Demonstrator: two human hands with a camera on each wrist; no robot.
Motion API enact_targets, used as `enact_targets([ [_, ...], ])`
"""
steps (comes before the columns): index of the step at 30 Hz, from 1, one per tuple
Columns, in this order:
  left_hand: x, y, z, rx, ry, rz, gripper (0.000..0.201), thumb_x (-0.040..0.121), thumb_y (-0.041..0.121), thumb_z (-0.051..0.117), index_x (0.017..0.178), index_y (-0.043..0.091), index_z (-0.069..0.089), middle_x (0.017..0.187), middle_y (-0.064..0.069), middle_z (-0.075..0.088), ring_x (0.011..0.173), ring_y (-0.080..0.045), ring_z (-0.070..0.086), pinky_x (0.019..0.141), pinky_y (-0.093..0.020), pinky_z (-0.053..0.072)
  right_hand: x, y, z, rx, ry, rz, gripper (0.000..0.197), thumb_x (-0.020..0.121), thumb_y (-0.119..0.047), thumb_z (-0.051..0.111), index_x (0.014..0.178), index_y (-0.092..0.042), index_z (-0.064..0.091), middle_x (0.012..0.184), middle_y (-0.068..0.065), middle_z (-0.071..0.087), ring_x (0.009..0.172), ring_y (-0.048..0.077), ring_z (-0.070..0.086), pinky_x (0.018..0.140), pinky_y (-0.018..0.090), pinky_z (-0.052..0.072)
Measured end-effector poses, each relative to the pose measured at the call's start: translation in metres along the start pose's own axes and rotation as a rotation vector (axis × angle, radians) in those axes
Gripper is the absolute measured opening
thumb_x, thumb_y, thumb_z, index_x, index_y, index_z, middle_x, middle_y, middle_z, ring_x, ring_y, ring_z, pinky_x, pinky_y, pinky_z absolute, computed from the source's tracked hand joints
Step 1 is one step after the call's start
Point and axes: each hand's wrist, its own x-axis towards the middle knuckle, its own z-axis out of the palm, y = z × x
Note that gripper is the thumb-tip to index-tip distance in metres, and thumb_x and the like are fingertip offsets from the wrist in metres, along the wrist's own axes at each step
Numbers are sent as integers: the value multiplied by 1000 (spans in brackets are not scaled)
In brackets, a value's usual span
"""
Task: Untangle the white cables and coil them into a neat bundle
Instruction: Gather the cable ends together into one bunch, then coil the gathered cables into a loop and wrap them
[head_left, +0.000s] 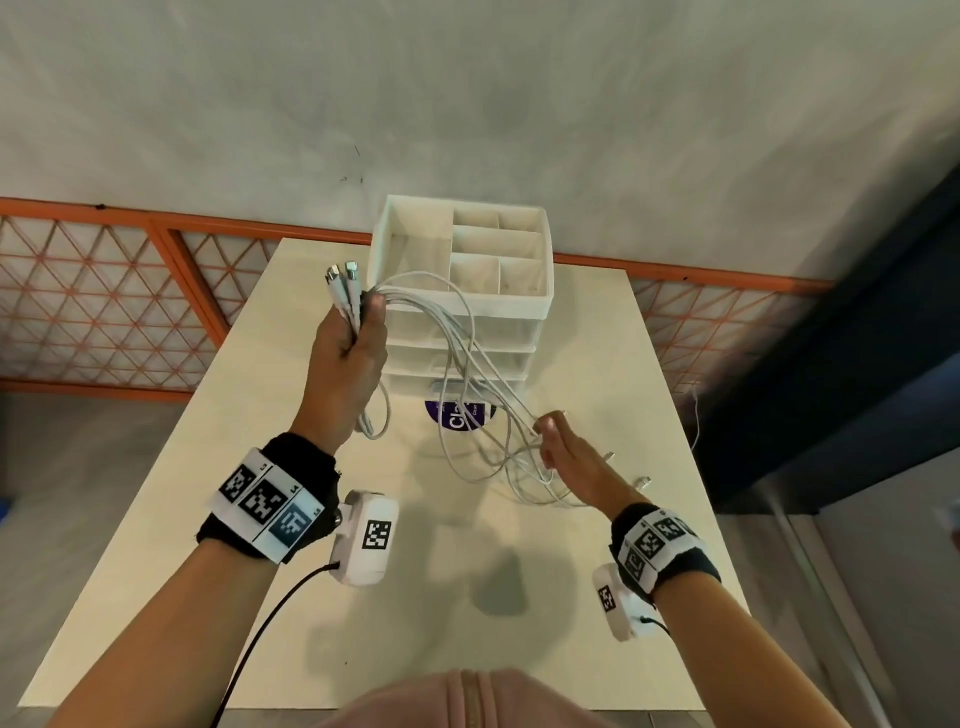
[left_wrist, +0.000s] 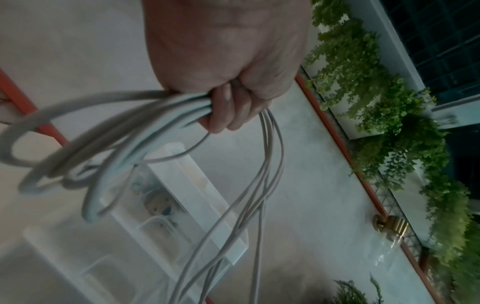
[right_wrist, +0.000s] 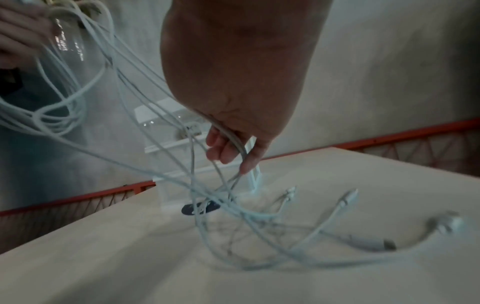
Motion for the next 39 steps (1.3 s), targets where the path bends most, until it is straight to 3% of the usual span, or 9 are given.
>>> enact_targets([
  [7, -3, -2, 16, 277, -94, 70, 28, 95, 43, 41, 68, 36, 43, 45, 11, 35, 40, -4, 32, 48, -28, 22, 16, 4, 5, -47, 45, -16, 33, 91, -23, 60, 119, -11, 48, 115, 5, 53, 103, 18, 51, 92, 38, 40],
  [13, -7, 7, 27, 343, -148, 110, 31, 100, 24, 43, 90, -4, 53, 66, -10, 42, 66, -18, 45, 56, -15, 30, 22, -105, -31, 557, -25, -277, 62, 94, -60, 19, 133, -24, 51, 135, -1, 58, 129, 12, 50, 112, 37, 31],
  [17, -4, 12, 22, 245, -139, 107, 30, 98, 35, 41, 69, 27, 45, 45, 5, 28, 40, -10, 27, 47, -25, 22, 24, -121, -17, 341, -133, -268, 24, 95, -34, 54, 91, -13, 66, 76, 1, 72, 78, 17, 70, 80, 37, 54],
  [19, -3, 13, 13, 142, -103, 89, 31, 97, 36, 41, 67, 29, 38, 44, 12, 29, 39, -3, 22, 45, -25, 21, 28, -106, -9, 269, -157, -182, 33, 93, -30, 59, 66, -10, 60, 53, -2, 61, 53, 11, 61, 64, 26, 50],
  [25, 10, 10, -27, -38, 221, -68, 37, 102, 29, 37, 66, 24, 36, 39, 11, 30, 31, -2, 23, 35, -15, 23, 21, -46, -11, 96, -191, -10, 40, 87, -34, 66, 54, -14, 58, 52, 2, 60, 49, 4, 57, 62, 14, 42],
  [27, 14, -11, -39, 177, 337, -176, 37, 99, 37, 42, 69, 15, 47, 44, -5, 48, 36, -22, 46, 42, -25, 32, 20, -44, -22, 73, -118, -9, 42, 87, -33, 66, 52, -16, 51, 48, -1, 53, 40, 1, 49, 52, 12, 38],
  [29, 12, -36, -47, 421, 399, -289, 42, 96, 39, 46, 91, 0, 59, 79, -34, 62, 70, -47, 61, 57, -45, 43, 20, -51, -34, 59, -39, -42, 39, 88, -36, 64, 56, -17, 51, 51, -3, 50, 39, 2, 46, 46, 12, 37],
  [35, -10, -49, -36, 540, 371, -439, 41, 94, 22, 54, 120, -8, 45, 112, -28, 58, 105, -42, 56, 73, -35, 37, 21, -81, -61, -50, 85, -49, 62, 99, -51, 30, 58, -10, 52, 44, -7, 39, 43, 9, 37, 51, 17, 33],
  [39, -19, -9, -8, 406, 33, -211, 44, 90, 26, 61, 130, 9, 54, 88, -26, 66, 65, -27, 63, 68, -36, 49, 14, -102, -50, -129, -69, -77, 62, 100, -49, 31, 56, -12, 56, 49, -3, 42, 48, 14, 40, 57, 22, 34],
])
